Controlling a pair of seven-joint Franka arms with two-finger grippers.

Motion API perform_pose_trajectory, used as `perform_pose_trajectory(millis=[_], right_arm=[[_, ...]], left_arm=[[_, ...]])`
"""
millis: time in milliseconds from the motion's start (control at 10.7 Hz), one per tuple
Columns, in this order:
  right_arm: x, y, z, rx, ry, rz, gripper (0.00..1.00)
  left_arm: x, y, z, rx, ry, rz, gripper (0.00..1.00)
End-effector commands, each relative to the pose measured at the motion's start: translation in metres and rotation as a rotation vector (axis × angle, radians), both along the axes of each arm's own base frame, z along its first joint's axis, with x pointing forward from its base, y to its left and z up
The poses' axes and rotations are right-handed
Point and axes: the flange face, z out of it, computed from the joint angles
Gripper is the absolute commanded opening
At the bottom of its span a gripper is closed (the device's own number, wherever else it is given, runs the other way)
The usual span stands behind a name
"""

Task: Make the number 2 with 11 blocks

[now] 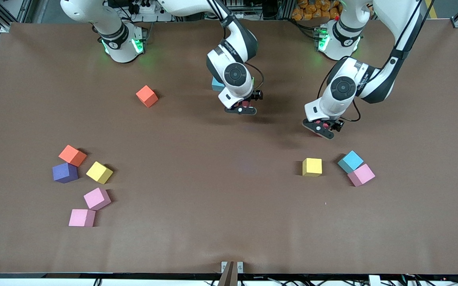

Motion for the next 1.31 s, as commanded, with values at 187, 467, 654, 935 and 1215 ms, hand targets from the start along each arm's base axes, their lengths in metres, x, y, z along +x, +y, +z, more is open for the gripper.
perform_pose_trajectory(millis=[187, 467, 654, 935, 1215], right_arm=[[0.063, -0.056, 0.061, 0.011, -0.007, 0.145, 1.0], [0.078, -0.097, 0.085, -0.168, -0.054, 0.553, 1.0], [0.075, -0.128, 0.086, -0.135, -0.006, 0.619, 1.0], [0.07, -0.175, 0.094, -0.129, 0.008, 0.706, 1.0], [0.056, -0.22, 0.092, -0.123, -0.012, 0.795, 1.0]], left_arm=[[-0.004, 0.002, -0.009, 0.003, -0.012, -0.004, 0.92], [-0.002, 0.005, -0.008, 0.015, -0.021, -0.018, 0.61], [0.003, 0.005, -0.003, 0.014, -0.031, -0.017, 0.56], [0.01, 0.002, 0.005, 0.01, -0.051, -0.012, 0.46], [0.028, -0.023, 0.029, -0.012, -0.114, 0.055, 0.46]])
